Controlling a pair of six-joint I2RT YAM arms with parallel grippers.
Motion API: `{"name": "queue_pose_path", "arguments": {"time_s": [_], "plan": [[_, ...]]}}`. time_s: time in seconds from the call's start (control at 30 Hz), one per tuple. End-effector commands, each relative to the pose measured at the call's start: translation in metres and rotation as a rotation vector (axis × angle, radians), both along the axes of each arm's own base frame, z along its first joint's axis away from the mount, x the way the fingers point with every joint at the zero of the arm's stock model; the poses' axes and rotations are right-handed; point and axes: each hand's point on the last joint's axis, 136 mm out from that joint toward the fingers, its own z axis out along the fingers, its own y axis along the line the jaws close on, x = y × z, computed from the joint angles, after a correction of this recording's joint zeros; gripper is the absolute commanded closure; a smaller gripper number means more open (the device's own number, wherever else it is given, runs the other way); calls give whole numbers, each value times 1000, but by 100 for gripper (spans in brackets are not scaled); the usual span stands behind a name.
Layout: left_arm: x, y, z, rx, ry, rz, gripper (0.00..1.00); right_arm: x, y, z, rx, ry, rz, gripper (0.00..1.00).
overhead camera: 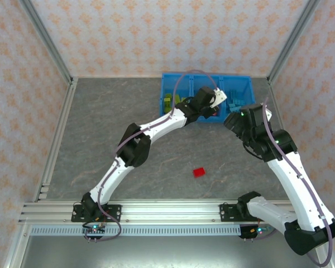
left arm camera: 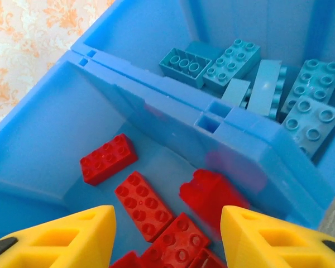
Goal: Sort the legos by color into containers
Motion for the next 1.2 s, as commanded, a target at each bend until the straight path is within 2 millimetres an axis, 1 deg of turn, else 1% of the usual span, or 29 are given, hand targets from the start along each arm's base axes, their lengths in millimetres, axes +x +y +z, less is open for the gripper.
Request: {"name": "queue_pose_path", "arguments": {"time_s": [0.0, 0.1, 0.17, 0.27, 0.37, 0.47, 0.57, 0.67, 0.8, 0.87, 0.97, 1.03, 1.1, 1.17], "plan": [[-12, 1, 77, -152, -75, -11, 47, -7, -11, -5, -29, 7, -47, 11], [-28, 14, 108, -210, -105, -17, 48, -8, -12, -5, -32, 4, -49, 11], [-40, 26, 130, -250, -120, -18, 48, -7, -12, -7, -36, 8, -45, 11], [-67, 48, 156, -297, -139, -29, 48, -4, -2, -14, -28, 21, 17, 11], [-97, 77, 175, -306, -157, -38, 48, -2, 13, -33, -33, 78, 96, 13], [-132, 103, 178, -288, -153, -72, 47, -6, 37, -64, -37, 185, 213, 13], [-171, 128, 174, -242, -137, -131, 45, -15, 69, -100, -59, 310, 362, 13], [-210, 152, 164, -160, -117, -210, 43, -29, 99, -137, -131, 444, 496, 13], [-254, 184, 139, 7, -55, -302, 37, -49, 127, -180, -235, 584, 632, 13], [-270, 196, 130, 48, -24, -334, 36, -54, 134, -197, -287, 626, 673, 11], [-293, 204, 115, 66, 26, -393, 32, -58, 140, -217, -343, 677, 706, 10], [-307, 206, 108, 75, 52, -445, 23, -60, 139, -227, -371, 712, 706, 10], [-323, 210, 96, 108, 91, -516, 15, -65, 138, -235, -388, 749, 714, 11], [-337, 213, 84, 143, 122, -583, 10, -71, 138, -241, -379, 777, 728, 13]]}}
